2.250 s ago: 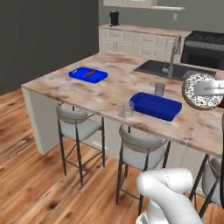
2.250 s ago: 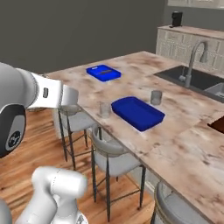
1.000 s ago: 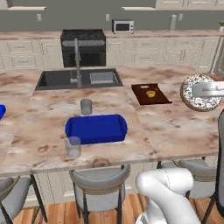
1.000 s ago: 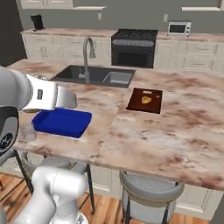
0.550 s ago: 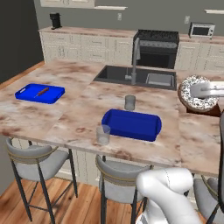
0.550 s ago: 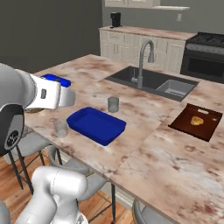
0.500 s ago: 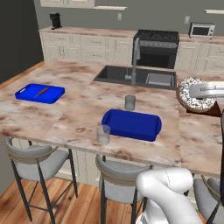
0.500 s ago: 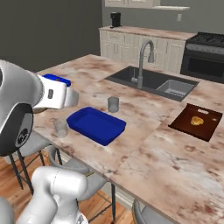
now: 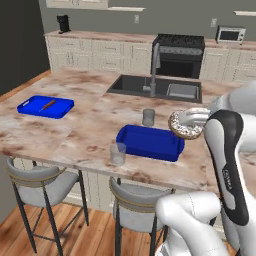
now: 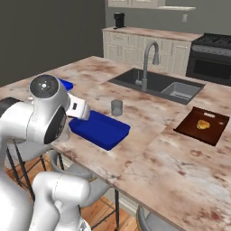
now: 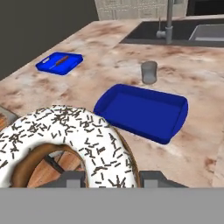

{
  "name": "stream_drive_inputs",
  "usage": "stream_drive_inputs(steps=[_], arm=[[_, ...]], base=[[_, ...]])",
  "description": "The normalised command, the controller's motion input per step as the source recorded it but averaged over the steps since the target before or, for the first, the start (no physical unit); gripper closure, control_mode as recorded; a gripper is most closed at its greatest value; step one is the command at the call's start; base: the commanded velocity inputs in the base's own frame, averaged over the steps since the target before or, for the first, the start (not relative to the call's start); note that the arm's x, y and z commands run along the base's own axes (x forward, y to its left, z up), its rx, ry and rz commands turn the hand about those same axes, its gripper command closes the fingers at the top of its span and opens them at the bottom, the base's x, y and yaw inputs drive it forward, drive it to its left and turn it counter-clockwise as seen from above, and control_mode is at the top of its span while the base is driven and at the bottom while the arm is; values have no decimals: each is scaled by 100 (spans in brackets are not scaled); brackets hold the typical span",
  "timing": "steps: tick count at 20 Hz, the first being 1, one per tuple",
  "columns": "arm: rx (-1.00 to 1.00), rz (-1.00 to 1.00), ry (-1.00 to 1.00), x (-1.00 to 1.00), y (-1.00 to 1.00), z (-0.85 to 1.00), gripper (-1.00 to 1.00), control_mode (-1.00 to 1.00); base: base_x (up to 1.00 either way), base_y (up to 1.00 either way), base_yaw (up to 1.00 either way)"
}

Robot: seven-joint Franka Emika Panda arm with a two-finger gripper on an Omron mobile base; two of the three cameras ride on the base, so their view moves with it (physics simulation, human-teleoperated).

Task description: Take the donuts from the fridge and place them on the empty tray on the dining counter.

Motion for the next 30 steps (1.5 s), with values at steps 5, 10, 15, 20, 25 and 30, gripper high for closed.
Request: stream_drive_inputs(steps=[5, 10, 15, 20, 25, 30], arm=[[5, -3, 27, 100, 22, -99, 100, -100], [9, 0, 10, 100, 0, -73, 100, -100], [2, -2, 12, 100, 0, -55, 100, -100], [0, -5, 26, 100, 0, -45, 100, -100], [0, -2, 22, 100, 0, -27, 100, -100], [0, 0, 10, 100, 0, -39, 100, -100]], base=[[0, 0, 0], [0, 0, 0], [0, 0, 0], [0, 0, 0], [0, 0, 0], [0, 0, 0]])
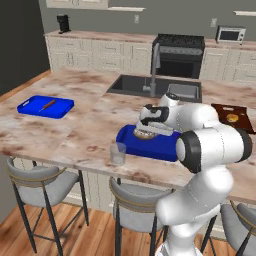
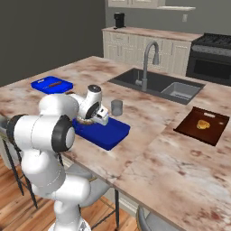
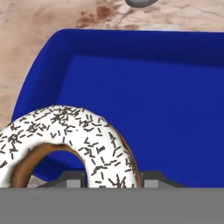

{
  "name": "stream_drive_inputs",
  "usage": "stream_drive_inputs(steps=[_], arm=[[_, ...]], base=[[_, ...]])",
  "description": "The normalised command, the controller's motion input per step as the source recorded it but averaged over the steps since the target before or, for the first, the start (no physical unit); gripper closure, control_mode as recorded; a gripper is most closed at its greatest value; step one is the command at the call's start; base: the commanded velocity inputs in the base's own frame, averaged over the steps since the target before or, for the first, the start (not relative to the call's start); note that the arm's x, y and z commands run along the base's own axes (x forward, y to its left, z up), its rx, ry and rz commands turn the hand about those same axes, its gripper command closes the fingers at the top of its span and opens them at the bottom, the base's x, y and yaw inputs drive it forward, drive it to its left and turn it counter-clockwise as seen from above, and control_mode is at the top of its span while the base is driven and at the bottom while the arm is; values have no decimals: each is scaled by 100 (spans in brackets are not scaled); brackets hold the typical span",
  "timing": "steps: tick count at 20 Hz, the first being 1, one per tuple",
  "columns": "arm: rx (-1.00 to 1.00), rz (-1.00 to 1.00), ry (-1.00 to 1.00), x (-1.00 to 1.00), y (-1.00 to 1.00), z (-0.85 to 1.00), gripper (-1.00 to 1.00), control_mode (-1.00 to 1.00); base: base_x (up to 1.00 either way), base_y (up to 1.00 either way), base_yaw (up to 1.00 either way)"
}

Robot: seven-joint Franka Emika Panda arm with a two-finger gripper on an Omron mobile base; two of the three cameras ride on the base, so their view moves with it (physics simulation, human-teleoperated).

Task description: Take the donuts from the fridge and place them on the empty tray on the dining counter.

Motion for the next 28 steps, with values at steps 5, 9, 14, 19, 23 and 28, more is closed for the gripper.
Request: stream_drive_inputs(steps=[5, 9, 14, 19, 23, 28], arm=[[0, 0, 4, 70, 5, -50, 100, -100], [0, 0, 5, 57, 15, -73, 100, -100], [0, 0, 4, 43, 12, -52, 100, -100], [0, 0, 1, 51, 0, -42, 100, -100], [0, 0, 3, 32, 8, -56, -100, -100], [0, 0, -1, -3, 0, -5, -100, -100]], base=[[0, 0, 0], [0, 0, 0], [0, 0, 0], [0, 0, 0], [0, 0, 0], [0, 0, 0]])
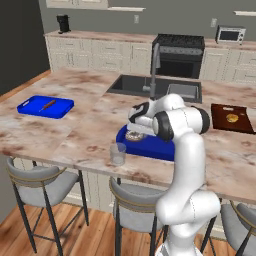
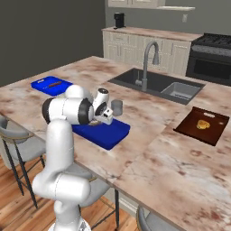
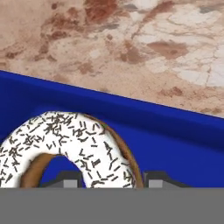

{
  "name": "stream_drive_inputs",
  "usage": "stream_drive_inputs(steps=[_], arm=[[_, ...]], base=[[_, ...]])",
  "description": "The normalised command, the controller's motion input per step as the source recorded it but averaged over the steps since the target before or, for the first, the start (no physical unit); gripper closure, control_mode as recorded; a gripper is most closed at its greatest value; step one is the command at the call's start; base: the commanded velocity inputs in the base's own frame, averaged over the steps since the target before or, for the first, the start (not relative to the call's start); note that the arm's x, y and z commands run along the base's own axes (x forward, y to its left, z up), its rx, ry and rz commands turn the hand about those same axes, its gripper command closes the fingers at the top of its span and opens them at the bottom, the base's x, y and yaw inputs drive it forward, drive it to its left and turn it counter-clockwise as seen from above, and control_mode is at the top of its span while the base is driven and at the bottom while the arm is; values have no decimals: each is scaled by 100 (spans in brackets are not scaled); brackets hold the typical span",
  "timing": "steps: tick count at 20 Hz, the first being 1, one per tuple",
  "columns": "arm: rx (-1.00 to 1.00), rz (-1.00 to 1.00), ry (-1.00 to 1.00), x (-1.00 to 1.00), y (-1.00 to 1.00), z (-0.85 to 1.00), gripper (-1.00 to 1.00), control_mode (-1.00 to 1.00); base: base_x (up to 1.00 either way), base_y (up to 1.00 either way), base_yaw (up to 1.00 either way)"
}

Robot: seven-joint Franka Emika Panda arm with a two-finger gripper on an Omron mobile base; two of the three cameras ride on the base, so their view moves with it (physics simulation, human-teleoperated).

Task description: Take the donuts from the fridge and place them on the empty tray on the dining counter.

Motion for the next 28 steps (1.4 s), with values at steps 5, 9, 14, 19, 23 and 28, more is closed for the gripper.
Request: stream_drive_inputs(steps=[5, 9, 14, 19, 23, 28], arm=[[0, 0, -13, -23, 0, 15, -100, -100], [0, 0, -2, -44, -6, 89, -100, -100], [-20, 7, -1, -52, -24, 100, -100, -100], [-11, 16, 0, -100, -42, 100, -100, -100], [4, 14, -12, -100, -7, 100, -100, -100], [7, 1, -34, -100, 2, 98, -100, -100]], base=[[0, 0, 0], [0, 0, 0], [0, 0, 0], [0, 0, 0], [0, 0, 0], [0, 0, 0]])
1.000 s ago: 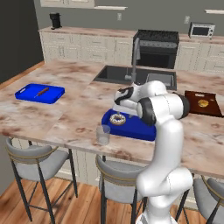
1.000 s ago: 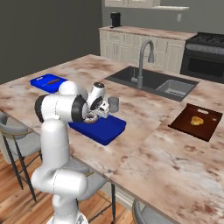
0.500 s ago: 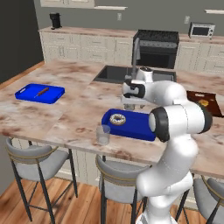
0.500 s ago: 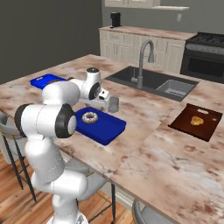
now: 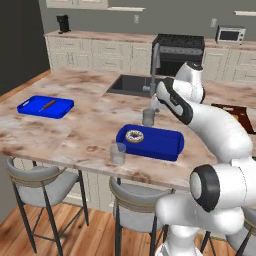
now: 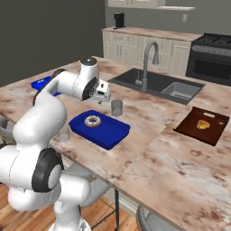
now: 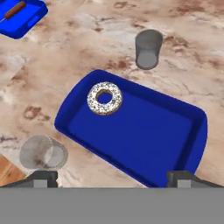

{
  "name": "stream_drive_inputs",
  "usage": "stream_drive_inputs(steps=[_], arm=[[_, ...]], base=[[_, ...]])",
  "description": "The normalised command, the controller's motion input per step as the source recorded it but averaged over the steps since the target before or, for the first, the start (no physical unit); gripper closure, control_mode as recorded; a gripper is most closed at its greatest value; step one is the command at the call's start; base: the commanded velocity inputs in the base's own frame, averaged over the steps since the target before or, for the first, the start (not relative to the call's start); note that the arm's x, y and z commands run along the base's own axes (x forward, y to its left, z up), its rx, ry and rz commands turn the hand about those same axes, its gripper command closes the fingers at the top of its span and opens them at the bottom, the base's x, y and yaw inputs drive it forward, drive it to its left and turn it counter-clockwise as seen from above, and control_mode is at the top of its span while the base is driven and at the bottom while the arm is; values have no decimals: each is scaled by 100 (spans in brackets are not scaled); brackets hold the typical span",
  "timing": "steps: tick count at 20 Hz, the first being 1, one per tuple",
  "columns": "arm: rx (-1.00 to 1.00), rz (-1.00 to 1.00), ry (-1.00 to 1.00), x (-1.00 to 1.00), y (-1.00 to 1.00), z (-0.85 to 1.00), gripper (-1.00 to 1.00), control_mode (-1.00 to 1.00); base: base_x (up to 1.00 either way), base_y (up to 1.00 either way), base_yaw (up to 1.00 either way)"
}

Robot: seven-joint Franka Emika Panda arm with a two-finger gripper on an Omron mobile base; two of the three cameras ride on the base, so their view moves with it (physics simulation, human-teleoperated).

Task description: Take the donuts from the fridge and place them on the empty tray on the dining counter.

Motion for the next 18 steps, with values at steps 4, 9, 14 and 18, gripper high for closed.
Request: stream_drive_inputs(steps=[4, 9, 14, 18], arm=[[0, 0, -32, -100, 0, 76, -100, -100], [0, 0, -8, -100, 0, 59, -100, -100], [0, 0, 0, -100, 0, 31, -100, -100], [0, 0, 0, -100, 0, 50, -100, -100]], base=[[0, 0, 0], [0, 0, 0], [0, 0, 0], [0, 0, 0]])
